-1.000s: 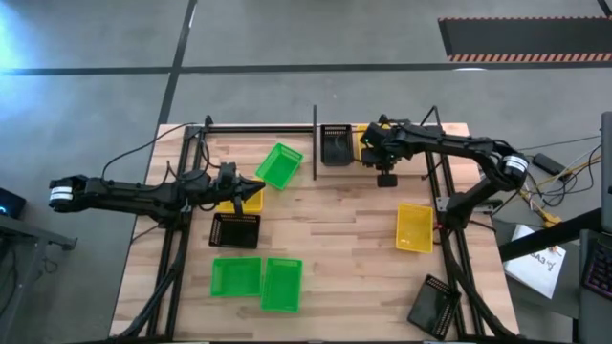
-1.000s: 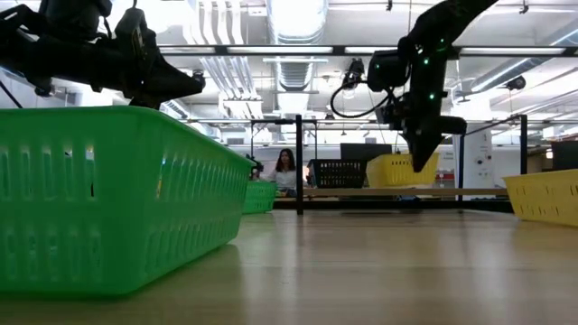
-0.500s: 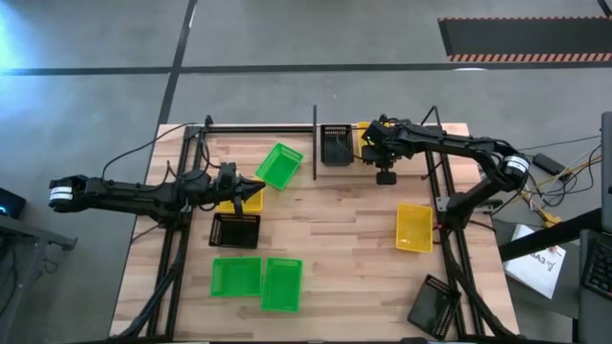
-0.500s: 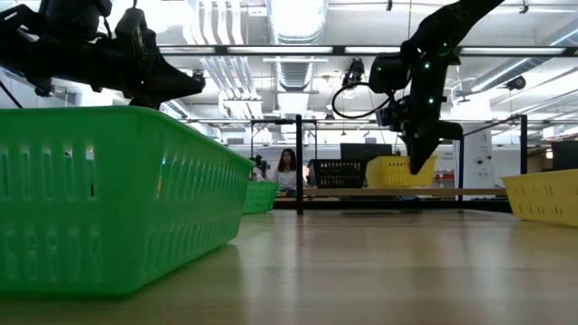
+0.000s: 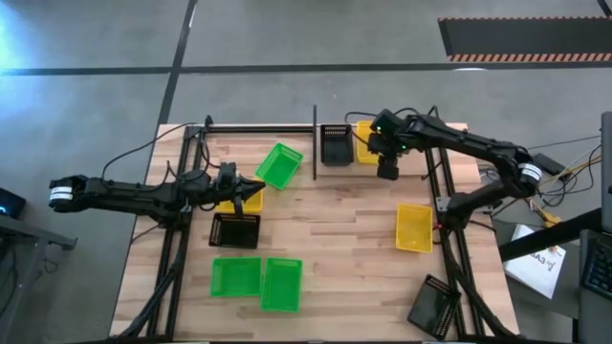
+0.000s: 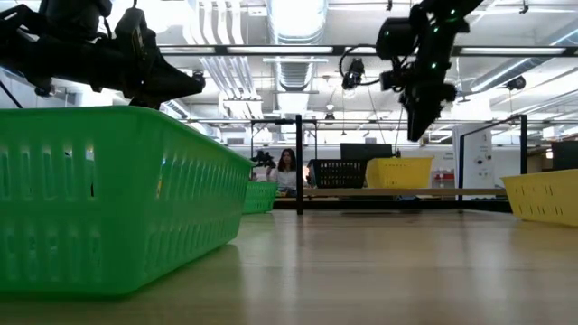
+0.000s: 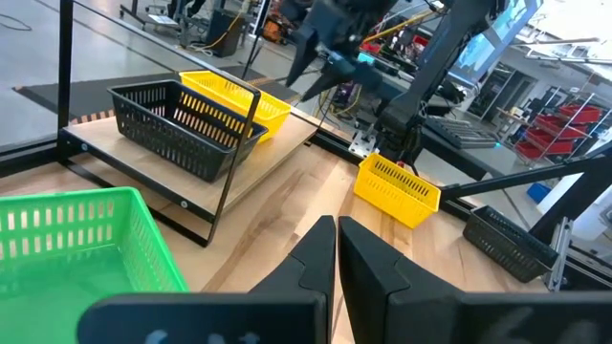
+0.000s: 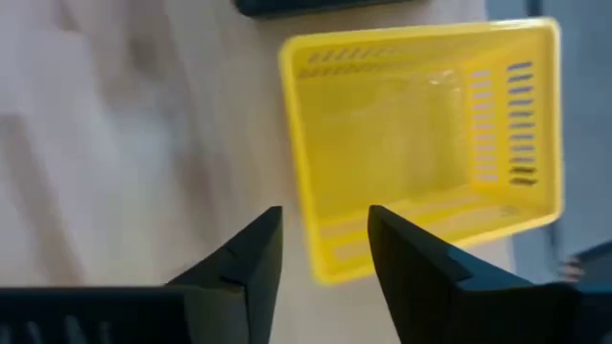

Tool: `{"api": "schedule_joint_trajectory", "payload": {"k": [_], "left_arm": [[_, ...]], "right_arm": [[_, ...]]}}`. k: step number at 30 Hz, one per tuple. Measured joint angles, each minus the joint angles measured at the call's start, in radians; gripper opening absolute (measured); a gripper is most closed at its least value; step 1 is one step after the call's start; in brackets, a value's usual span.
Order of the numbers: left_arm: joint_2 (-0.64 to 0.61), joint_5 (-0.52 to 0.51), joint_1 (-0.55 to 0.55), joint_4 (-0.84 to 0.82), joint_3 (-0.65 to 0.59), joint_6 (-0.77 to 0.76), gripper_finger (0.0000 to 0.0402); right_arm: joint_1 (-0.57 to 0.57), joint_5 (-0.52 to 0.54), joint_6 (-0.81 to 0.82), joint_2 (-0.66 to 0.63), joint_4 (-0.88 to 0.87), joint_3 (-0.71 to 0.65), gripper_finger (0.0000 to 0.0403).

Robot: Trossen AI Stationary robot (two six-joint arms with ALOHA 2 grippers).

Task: Stack baskets on shelf by color
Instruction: Put the bottom right yellow bin on the shelf, then put the bottom right green bin on the shelf

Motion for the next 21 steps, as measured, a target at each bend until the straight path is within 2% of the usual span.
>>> {"api": "schedule_joint_trajectory", "payload": {"k": [5,10,13,17,21], "left_arm": [[0.0,0.0,-0.002,-0.004,0.025,0.002,0.0],[0.025,-0.011,-0.032,-0.015,0.124,0.023,0.0],[0.064,-0.036,-0.069,-0.124,0.223,0.058,0.0],[0.146,-0.048,-0.124,-0.355,0.38,0.063,0.0],[0.241,-0.039,-0.203,-0.55,0.538,0.078,0.0]], "right_arm": [[0.044,-0.014,0.064,-0.099,-0.009,-0.053,0.015],[0.16,-0.014,0.159,-0.222,0.004,-0.114,0.0127],[0.277,-0.011,0.262,-0.296,0.052,-0.157,0.0112],[0.488,0.007,0.442,-0.36,0.165,-0.216,0.0089],[0.738,0.178,0.641,-0.346,0.264,-0.246,0.0068]]}}
